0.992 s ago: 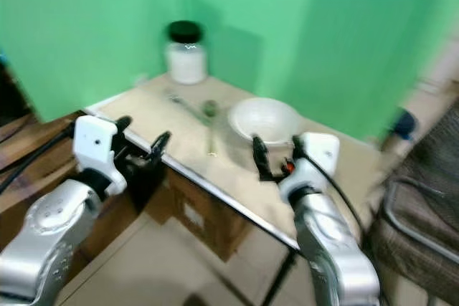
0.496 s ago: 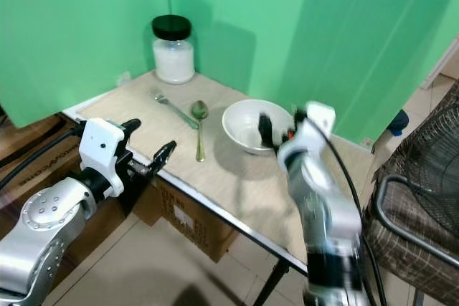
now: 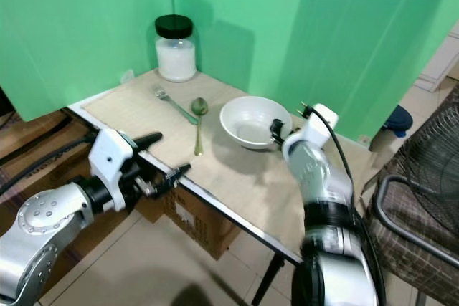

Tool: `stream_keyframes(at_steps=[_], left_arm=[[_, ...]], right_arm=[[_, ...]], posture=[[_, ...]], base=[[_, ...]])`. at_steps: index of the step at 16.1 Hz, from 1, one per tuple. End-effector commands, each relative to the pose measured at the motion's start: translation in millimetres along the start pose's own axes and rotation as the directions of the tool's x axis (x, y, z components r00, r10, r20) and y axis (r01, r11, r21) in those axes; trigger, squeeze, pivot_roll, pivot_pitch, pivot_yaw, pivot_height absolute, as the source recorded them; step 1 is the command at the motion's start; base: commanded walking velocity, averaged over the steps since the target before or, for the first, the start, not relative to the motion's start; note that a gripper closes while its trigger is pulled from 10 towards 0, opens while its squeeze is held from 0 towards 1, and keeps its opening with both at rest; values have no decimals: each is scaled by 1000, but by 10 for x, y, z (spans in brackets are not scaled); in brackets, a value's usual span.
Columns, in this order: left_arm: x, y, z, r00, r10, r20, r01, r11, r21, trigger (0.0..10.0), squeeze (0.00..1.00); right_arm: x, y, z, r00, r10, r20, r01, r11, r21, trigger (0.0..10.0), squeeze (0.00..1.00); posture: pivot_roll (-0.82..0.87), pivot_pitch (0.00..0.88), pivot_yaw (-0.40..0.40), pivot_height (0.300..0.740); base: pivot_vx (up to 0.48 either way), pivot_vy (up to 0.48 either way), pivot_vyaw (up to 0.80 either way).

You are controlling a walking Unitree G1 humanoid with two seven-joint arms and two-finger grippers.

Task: Setting the table

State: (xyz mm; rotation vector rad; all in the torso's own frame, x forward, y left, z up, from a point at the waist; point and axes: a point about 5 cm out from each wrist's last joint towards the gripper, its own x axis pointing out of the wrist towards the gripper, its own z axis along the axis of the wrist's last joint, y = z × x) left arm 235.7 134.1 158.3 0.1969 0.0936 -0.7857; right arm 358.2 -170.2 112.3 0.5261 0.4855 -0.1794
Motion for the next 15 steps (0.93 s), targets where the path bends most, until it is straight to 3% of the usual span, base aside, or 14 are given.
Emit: stream_keyframes(at_steps=[1,3,4,5,6,9,10,13,15], left_arm=[[-8,-51,2,999,-35,-6,35,999,4,10000,620],[0,-57,1,999,-40,-5,40,999,3,10000,616],[6,-61,2,999,-42,-4,42,999,3,10000,608],[7,-62,2,999,-44,-4,44,999,3,10000,608],[6,-63,-1,999,-47,-6,47,999,5,10000,608],[-5,-66,-6,999,-47,-9,48,999,8,10000,600],[-12,-70,-11,999,-44,-12,44,999,11,10000,545],[-14,-63,-26,999,-29,-20,29,999,17,10000,529],[-14,-56,-29,999,-23,-22,23,1000,19,10000,529]], right_arm=[[24,16,1,999,6,-44,-5,999,34,10000,0],[40,57,-34,995,45,-94,-38,997,66,10000,0],[46,100,-75,987,86,-137,-70,991,114,5569,0],[50,114,-86,985,97,-145,-78,988,133,5569,0],[72,115,-112,979,108,-174,-72,977,200,0,0],[87,99,-131,975,105,-195,-58,971,234,0,0],[92,88,-131,976,99,-196,-53,972,228,0,0],[99,82,-138,976,85,-201,-46,980,193,0,0],[104,93,-147,974,93,-205,-45,972,229,0,0]], posture=[[95,0,-61,740],[92,0,-61,740],[89,0,-61,740],[89,0,-61,740],[87,0,-61,740],[88,0,-62,740],[90,0,-64,740],[89,0,-63,740],[89,0,-61,740]], base=[[0,0,0],[0,0,0],[0,0,0],[0,0,0],[0,0,0],[0,0,0],[0,0,0],[0,0,0],[0,0,0]])
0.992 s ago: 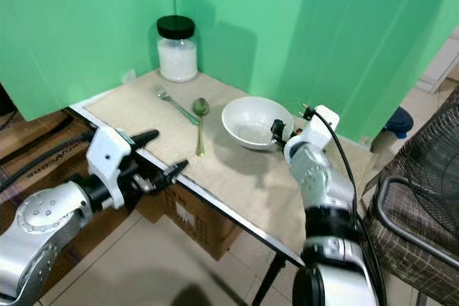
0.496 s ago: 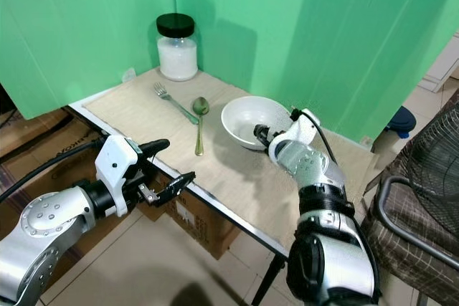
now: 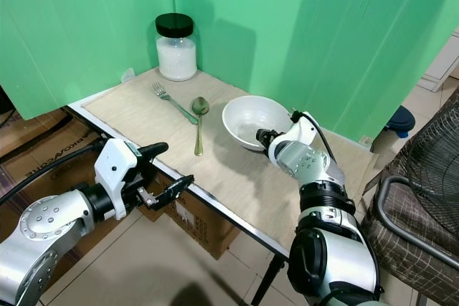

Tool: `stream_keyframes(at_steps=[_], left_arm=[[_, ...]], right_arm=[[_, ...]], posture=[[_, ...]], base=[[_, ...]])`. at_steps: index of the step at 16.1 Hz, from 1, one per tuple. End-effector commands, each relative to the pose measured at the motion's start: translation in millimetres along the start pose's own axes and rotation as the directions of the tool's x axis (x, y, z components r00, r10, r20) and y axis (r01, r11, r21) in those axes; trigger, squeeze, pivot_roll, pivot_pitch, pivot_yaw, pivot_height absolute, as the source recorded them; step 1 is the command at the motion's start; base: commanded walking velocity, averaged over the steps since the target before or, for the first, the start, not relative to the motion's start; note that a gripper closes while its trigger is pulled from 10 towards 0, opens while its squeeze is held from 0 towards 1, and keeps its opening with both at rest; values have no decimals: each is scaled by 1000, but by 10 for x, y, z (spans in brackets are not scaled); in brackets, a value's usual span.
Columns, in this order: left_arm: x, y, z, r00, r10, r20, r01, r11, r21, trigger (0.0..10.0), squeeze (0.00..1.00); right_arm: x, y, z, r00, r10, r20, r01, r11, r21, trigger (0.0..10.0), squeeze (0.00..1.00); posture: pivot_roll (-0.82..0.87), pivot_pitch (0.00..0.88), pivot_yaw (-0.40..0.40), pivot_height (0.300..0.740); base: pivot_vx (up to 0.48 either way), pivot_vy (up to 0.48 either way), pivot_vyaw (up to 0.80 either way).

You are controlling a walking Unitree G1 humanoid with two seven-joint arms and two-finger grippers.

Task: Setting the table

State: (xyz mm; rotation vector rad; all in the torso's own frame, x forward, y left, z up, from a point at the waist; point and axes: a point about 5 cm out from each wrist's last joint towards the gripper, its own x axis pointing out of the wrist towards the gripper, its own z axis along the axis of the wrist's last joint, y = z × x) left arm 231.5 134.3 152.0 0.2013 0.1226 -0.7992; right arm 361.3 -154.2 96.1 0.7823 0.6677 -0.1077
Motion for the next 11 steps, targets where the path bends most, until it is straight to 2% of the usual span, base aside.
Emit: stream_keyframes(at_steps=[1,11], left_arm=[[7,-18,34,1000,-4,4,4,1000,26,10000,529],[35,12,38,1000,18,11,-19,999,44,10000,533]], right_arm=[[-3,28,37,1000,0,4,0,1000,20,0,0],[-9,48,85,1000,5,7,-4,999,-38,0,0]], posture=[[89,0,-62,740],[90,0,-63,740]], base=[[0,0,0],[0,0,0]])
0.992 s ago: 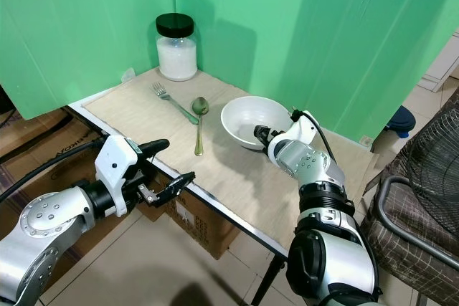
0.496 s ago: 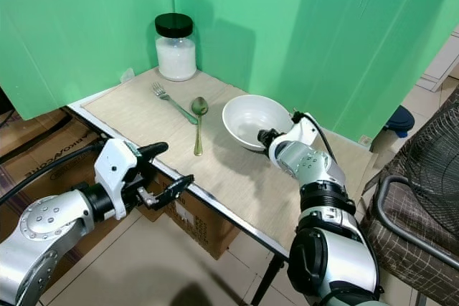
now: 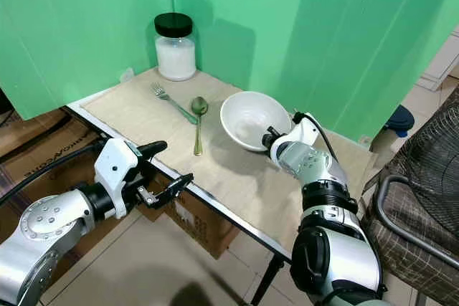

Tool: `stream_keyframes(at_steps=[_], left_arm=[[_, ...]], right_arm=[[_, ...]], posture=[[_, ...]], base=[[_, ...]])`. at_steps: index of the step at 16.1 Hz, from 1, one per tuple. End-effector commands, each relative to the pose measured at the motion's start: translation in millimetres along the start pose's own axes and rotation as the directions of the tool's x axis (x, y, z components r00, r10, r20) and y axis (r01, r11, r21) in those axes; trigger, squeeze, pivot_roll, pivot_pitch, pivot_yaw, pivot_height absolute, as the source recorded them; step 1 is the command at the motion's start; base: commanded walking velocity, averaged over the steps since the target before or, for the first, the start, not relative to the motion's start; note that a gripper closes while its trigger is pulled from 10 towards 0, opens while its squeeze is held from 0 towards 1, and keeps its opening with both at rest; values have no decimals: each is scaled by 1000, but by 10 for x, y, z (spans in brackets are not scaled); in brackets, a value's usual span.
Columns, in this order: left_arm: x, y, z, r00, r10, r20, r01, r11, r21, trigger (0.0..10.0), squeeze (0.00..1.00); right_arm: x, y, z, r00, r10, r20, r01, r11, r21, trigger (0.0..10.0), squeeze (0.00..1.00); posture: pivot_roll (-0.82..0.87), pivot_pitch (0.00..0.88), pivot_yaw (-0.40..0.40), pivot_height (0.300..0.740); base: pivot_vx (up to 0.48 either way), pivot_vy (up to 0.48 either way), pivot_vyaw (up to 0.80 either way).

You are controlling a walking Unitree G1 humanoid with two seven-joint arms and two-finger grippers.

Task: Setting the table

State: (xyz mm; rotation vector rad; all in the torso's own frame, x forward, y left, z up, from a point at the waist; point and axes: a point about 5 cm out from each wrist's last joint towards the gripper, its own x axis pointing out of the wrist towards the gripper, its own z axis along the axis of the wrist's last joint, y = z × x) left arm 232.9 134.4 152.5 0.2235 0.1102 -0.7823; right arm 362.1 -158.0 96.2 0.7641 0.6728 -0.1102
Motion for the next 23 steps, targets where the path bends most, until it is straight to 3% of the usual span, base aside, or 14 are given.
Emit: stream_keyframes(at_steps=[1,8,10,12,13,14,15,16,18,20,21,22,23], left_arm=[[35,4,36,1000,-4,11,3,1000,24,10000,537],[115,50,51,1000,0,23,-1,999,53,10000,537],[156,87,63,999,12,35,-14,998,60,10000,537],[192,89,70,999,17,47,-20,998,65,10000,537],[216,89,84,998,25,64,-29,998,61,10000,537],[225,95,91,997,32,70,-36,998,60,10000,537],[259,123,162,987,91,130,-98,994,46,10000,541],[265,130,181,984,107,145,-114,993,38,10000,541],[289,132,260,966,166,201,-171,985,8,10000,537],[261,125,264,950,223,217,-224,974,-17,10000,541],[238,109,275,933,274,231,-272,961,-45,10000,533],[231,104,267,931,284,229,-280,959,-48,10000,533],[210,107,196,929,319,188,-312,948,-67,10000,459]], right_arm=[[-12,76,61,1000,13,8,-13,1000,-23,0,0],[-81,132,193,998,40,56,-39,999,-14,0,0],[-239,134,324,986,95,141,-84,994,-76,0,0],[-394,149,423,966,145,213,-130,988,-86,0,0],[-581,165,536,923,189,335,-151,979,-134,0,0],[-671,186,578,894,223,389,-159,969,-191,0,0],[-1006,216,585,824,348,447,-211,921,-328,0,0],[-1070,213,570,817,363,447,-218,914,-343,0,0],[-1489,198,461,719,463,519,-191,849,-493,0,0],[-1674,195,324,673,509,537,-154,806,-571,0,0],[-1719,144,183,673,512,535,-185,816,-548,10000,0],[-1726,123,145,673,505,540,-196,826,-528,10000,0],[-1733,96,30,680,505,532,-156,808,-568,10000,0]], posture=[[90,0,-63,740],[78,0,-49,740],[71,0,-49,740],[66,0,-52,740],[62,0,-55,740],[62,0,-55,740],[53,0,-48,740],[53,0,-48,740],[27,0,-28,740],[14,0,-13,740],[19,0,-26,740],[19,0,-26,740],[4,0,-13,740]], base=[[0,0,0],[0,0,0],[0,0,0],[0,0,0],[0,0,0],[0,0,0],[0,0,0],[0,0,0],[0,0,0],[0,0,0],[0,0,0],[0,0,0],[0,0,0]])
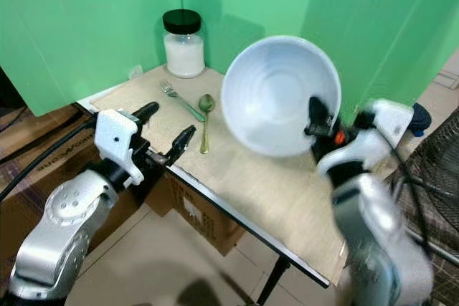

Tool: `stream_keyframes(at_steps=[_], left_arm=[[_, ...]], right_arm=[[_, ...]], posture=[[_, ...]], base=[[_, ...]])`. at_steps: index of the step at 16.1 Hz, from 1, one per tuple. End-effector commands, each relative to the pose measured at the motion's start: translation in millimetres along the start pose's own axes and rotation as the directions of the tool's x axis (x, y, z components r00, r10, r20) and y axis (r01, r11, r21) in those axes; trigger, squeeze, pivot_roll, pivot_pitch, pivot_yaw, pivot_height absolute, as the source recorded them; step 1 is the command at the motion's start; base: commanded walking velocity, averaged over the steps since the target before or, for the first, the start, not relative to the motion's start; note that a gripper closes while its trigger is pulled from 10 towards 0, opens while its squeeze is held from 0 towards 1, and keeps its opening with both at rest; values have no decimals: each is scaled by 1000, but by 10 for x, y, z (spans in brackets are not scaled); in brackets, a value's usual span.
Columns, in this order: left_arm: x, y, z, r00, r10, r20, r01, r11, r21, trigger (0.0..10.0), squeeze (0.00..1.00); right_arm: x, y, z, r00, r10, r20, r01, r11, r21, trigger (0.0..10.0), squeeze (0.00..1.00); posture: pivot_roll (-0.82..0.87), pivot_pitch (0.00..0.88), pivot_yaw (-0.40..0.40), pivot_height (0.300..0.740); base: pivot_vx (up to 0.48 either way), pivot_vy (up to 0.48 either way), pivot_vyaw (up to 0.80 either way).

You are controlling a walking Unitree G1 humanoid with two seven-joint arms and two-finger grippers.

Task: Setting the table

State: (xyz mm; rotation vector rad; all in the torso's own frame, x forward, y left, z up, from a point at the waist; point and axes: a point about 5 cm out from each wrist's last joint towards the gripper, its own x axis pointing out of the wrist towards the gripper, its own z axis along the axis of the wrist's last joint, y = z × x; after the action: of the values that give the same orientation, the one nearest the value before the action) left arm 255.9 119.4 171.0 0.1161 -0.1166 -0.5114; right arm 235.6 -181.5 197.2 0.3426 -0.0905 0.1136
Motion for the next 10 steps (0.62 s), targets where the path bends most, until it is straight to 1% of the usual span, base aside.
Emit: stream_keyframes(at_steps=[1,2,3,4,5,6,7,8,9,10], left_arm=[[-23,30,-40,998,52,-35,-52,999,-2,10000,451],[-16,30,-58,996,71,-45,-71,997,-5,10000,451],[-1,31,-41,995,91,-38,-91,996,-3,10000,443],[3,33,-29,994,100,-33,-100,995,-3,10000,439],[37,47,-21,993,117,-23,-117,993,3,10000,439],[54,53,-24,992,121,-21,-121,993,6,10000,439],[95,46,1,991,129,-17,-129,992,10,10000,435],[107,11,17,994,108,-12,-108,994,9,10000,424],[99,8,-5,993,117,-18,-117,993,8,10000,400],[99,15,-6,992,126,-18,-126,992,4,10000,404]], right_arm=[[-72,108,71,996,62,61,-55,992,-111,10000,0],[-112,145,57,993,96,64,-82,978,-190,10000,0],[-107,115,-2,997,64,36,-52,962,-268,10000,0],[-105,103,-24,998,49,26,-41,965,-259,10000,0],[-73,61,-44,1000,20,23,-14,966,-260,10000,0],[-61,55,-55,1000,20,20,-14,965,-262,10000,0],[-48,27,-67,1000,-7,12,10,955,-297,10000,0],[-48,-11,-66,998,-53,20,57,961,-271,10000,0],[-47,-49,-57,995,-93,34,99,963,-252,10000,0],[-45,-40,-51,995,-89,34,95,964,-247,10000,0]], posture=[[3,0,-10,740],[2,0,-15,740],[3,0,-27,740],[3,0,-33,740],[8,0,-42,740],[5,0,-38,740],[-5,0,-26,740],[-13,0,-33,740],[-14,0,-34,740],[-19,0,-32,740]], base=[[0,0,0],[0,0,0],[0,0,-631],[0,0,-800],[0,0,-800],[0,0,-800],[0,0,0],[0,0,0],[0,0,-800],[0,0,-800]])
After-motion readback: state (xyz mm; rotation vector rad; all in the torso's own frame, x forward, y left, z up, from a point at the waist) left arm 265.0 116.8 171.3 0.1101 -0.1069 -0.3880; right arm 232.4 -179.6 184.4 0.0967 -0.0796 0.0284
